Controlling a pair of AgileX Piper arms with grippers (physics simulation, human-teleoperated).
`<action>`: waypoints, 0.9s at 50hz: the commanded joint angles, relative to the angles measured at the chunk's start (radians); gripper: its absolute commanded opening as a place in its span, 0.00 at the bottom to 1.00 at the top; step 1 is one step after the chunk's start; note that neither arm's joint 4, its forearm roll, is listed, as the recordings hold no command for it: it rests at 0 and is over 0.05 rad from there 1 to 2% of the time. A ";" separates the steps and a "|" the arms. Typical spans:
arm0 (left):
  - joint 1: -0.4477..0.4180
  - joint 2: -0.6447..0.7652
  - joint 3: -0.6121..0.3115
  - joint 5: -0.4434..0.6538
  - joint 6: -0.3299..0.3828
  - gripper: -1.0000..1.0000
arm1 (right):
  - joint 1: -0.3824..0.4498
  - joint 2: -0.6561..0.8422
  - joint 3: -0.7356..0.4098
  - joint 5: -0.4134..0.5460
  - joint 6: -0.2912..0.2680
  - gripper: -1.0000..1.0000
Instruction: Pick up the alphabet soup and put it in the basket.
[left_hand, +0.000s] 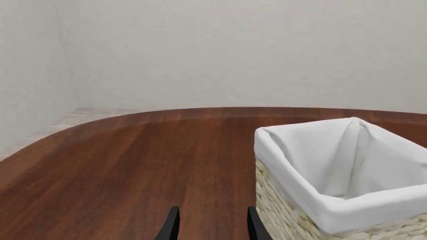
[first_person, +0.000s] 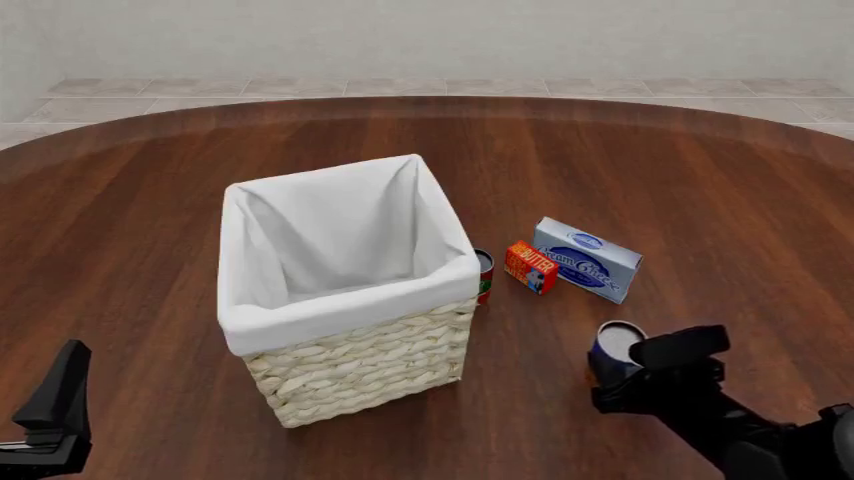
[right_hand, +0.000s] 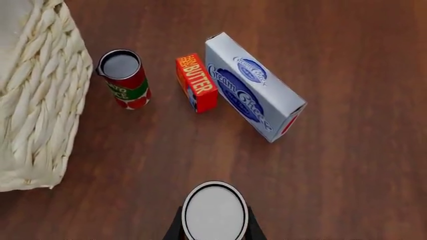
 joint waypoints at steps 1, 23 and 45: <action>0.002 0.000 0.000 0.000 0.000 1.00 | -0.001 -0.086 0.006 0.049 0.006 0.00; 0.008 0.000 0.000 -0.005 -0.007 1.00 | 0.006 -0.482 -0.047 0.414 -0.051 0.00; 0.012 0.000 0.000 -0.005 -0.009 1.00 | 0.008 -0.607 -0.188 0.621 -0.095 0.00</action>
